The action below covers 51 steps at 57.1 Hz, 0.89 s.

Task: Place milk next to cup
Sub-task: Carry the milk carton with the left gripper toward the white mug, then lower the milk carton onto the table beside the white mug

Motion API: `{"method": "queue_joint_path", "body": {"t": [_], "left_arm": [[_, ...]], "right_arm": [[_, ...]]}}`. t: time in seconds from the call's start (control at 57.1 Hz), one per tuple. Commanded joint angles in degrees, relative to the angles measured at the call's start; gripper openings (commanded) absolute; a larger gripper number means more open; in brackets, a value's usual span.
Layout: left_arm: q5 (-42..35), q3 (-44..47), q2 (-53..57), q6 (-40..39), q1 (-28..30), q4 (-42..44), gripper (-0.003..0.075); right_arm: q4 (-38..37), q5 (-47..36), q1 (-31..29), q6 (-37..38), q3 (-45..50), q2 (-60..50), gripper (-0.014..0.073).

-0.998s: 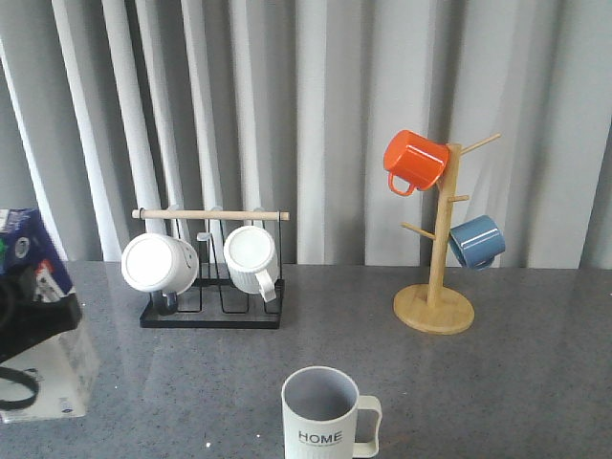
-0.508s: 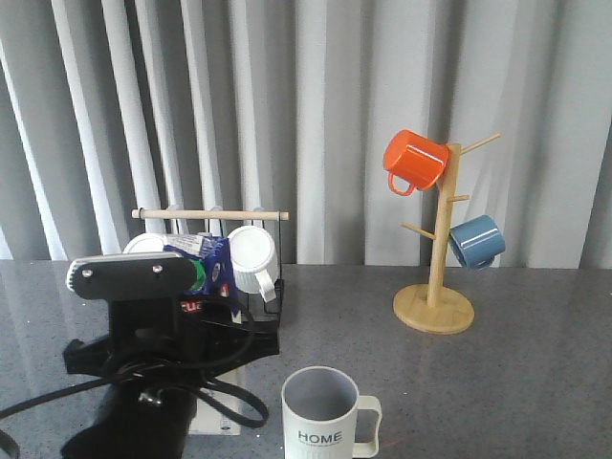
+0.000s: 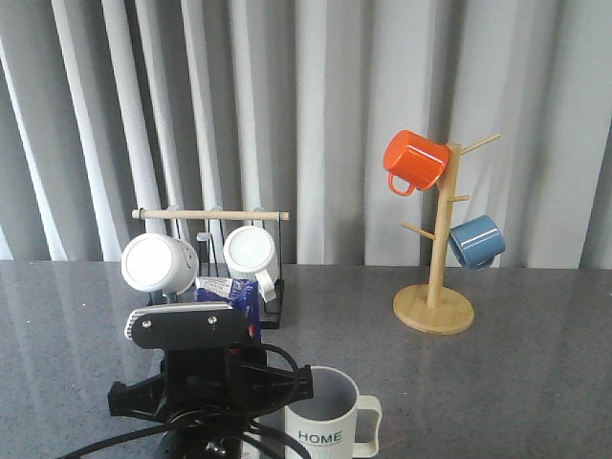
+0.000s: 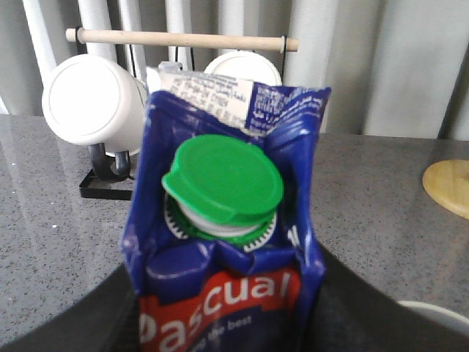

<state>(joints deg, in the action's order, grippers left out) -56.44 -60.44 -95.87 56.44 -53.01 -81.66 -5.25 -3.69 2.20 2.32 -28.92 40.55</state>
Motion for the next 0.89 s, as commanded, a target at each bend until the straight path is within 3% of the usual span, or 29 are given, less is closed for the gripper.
{"method": "queue_joint_path", "body": {"t": [0.0, 0.333, 0.876], "left_arm": [[-3.2, -0.2, 2.1, -0.9, -0.9, 3.6, 0.0002], [-4.2, 3.1, 2.1, -9.7, -1.3, 5.3, 0.0002], [-3.8, 5.1, 2.1, -11.3, -1.3, 7.6, 0.0002]], "right_arm": [[-0.1, -4.0, -0.3, -0.2, -1.7, -0.2, -0.0009], [-0.1, -4.1, -0.3, -0.2, -1.7, -0.2, -0.0009], [-0.1, -4.1, -0.3, -0.2, -1.7, -0.2, -0.0009]]}}
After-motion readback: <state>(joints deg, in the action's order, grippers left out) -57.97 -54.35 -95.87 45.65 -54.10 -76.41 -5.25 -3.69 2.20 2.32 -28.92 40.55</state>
